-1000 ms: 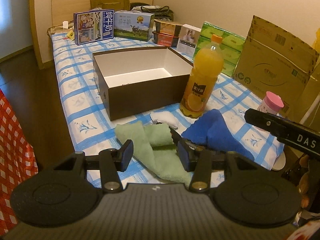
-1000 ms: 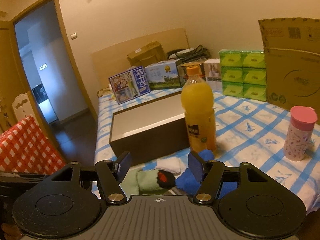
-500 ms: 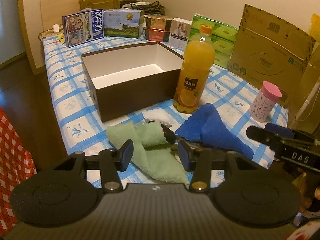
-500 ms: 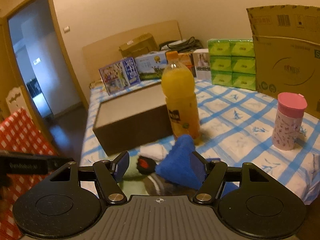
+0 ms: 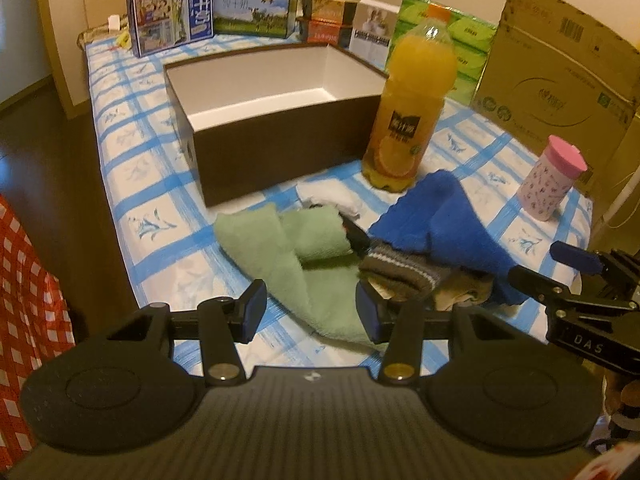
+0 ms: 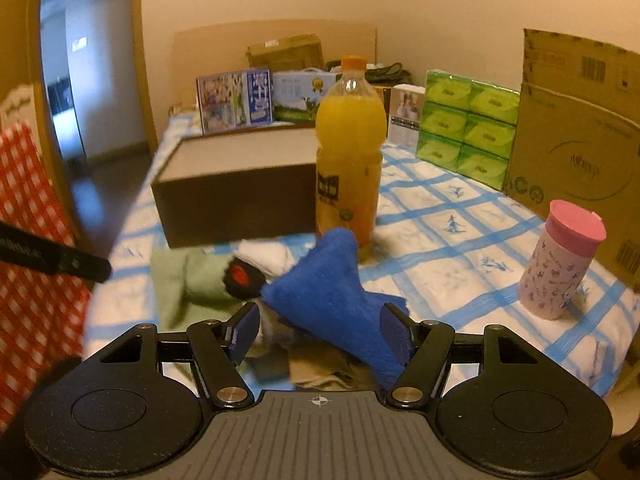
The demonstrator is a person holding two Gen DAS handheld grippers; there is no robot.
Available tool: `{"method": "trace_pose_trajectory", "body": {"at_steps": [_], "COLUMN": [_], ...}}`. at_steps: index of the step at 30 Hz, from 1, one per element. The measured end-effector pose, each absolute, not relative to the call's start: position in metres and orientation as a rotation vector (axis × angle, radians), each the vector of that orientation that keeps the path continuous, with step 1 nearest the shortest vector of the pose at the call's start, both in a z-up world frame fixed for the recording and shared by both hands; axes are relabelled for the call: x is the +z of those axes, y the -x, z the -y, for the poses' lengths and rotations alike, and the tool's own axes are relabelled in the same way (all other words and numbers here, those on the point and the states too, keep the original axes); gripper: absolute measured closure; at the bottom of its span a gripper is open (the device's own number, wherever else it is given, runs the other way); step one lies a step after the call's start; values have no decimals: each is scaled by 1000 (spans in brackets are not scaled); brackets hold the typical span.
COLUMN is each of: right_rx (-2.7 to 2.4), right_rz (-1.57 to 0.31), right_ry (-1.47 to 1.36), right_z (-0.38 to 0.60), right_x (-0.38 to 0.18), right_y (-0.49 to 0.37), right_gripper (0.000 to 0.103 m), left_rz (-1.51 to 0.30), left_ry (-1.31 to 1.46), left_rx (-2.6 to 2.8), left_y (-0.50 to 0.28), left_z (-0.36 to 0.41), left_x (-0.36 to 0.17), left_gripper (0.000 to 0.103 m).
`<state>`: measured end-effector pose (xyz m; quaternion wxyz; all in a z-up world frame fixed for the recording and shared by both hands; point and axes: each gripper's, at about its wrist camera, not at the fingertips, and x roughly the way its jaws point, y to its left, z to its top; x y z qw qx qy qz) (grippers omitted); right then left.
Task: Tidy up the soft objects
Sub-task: 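Grasp the blue towel with the right gripper and lift it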
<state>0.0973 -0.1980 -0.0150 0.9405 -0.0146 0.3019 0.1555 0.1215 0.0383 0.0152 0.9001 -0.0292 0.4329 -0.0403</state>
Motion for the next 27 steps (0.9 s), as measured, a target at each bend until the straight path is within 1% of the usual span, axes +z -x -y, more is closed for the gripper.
{"method": "trace_pose_trajectory", "body": {"at_steps": [12,19,20,21,22,23,24,25,27], "right_rx": [309,300,299,306,321,331,333,335,331], "right_rz": [-668,-656,-650,-640,-636,-638,-637,-626,-583], "right_ry": [169,269,280,290,300,307,308,301,259], "right_z": [192,185,185,184,184,183,184,186,193], "right_x": [-55,-74,-75,-76,-77,-78,-79,-78,-71], "right_y": [-128,-148,-149,-151,-153,-154,-156,-156,-153], "right_gripper": [36,37,41,55,64,78,89,94,95], "left_rz": [-957,-984,-985,-984,-984,-985,-983,-983,-976], "left_ry": [71,59,56,54,53,51,49,46,34], "left_rx": [-96,-103,-107,-111,-115,-120,-125,-130,-146], "left_y": [-145,-160,-162,-163,-165,-166,-167,-168,-170], "left_z": [-31,-23,-22,-20,-19,-17,-15,-14,-10], "left_x": [-18,-32,-33,-34,-35,-36,-37,-38,-38], "left_gripper": [58,58,58,58,58,58,58,58,58]}}
